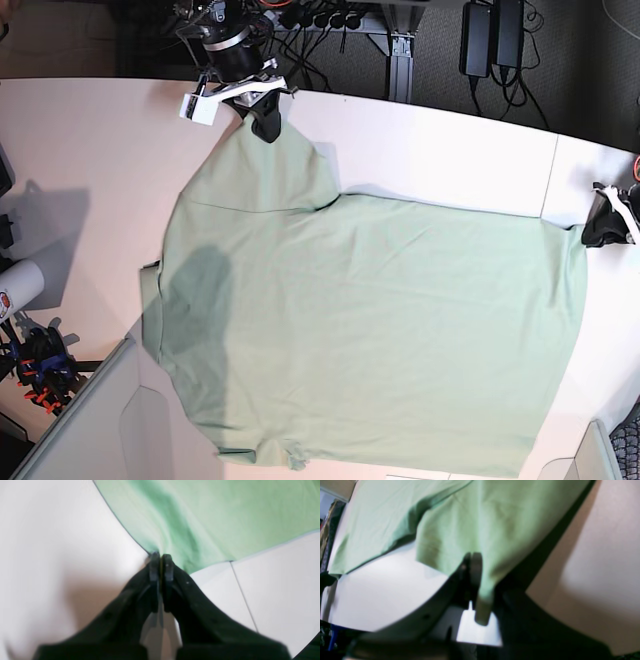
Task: Fold the T-shirt properly
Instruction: 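Lift the shirt with both grippers and drag it across the table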
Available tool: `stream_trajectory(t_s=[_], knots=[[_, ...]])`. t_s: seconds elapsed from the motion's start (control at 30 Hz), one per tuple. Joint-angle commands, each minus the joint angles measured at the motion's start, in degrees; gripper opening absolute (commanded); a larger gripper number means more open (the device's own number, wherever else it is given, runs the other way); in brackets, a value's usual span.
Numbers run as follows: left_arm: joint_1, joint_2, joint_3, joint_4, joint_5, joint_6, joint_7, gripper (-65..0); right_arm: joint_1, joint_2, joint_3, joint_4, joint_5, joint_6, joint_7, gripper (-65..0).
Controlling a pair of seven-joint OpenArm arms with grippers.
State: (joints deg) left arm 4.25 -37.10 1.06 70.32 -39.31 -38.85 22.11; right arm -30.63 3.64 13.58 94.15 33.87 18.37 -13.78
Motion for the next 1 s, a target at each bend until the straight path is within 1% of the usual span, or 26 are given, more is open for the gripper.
stream_trajectory(t_s=[0.0,0.17,0.33,0.5,0.67,0.8,0.97], knots=[[-0.7,-1.2,-0.5,0.8,-1.1,-1.1,0.0,-65.0,-0.5,0.2,0.1,1.6,0.5,-0.2,-0.5,-65.0],[-0.7,-2.5,-1.0,3.1,-2.3,-1.1,0.7,-65.0,-0.7,0.2,1.2,6.8,0.7,-0.2,-3.2,-65.0],[-0.7,-3.8,-1.1,6.7,-3.5,-1.1,0.9,-65.0,-0.7,0.2,3.8,11.8,2.1,-0.1,-3.5,-65.0],[-1.4,-3.8,-1.1,8.0,-3.8,-1.1,0.3,-65.0,-0.1,0.2,5.1,15.3,2.3,-0.2,-3.4,-65.0],[-5.0,-3.8,-1.1,7.9,-3.8,-1.1,0.2,-65.0,3.6,0.3,5.6,15.7,2.0,-0.1,-3.4,-65.0],[-7.1,-3.9,-1.1,7.9,-3.7,-1.1,0.5,-65.0,6.9,0.3,5.6,15.7,-0.6,-0.2,-3.4,-65.0],[-9.2,-3.9,-1.1,7.9,-2.7,-1.1,0.4,-65.0,10.0,0.8,5.6,15.6,-2.1,-0.2,-3.2,-65.0]])
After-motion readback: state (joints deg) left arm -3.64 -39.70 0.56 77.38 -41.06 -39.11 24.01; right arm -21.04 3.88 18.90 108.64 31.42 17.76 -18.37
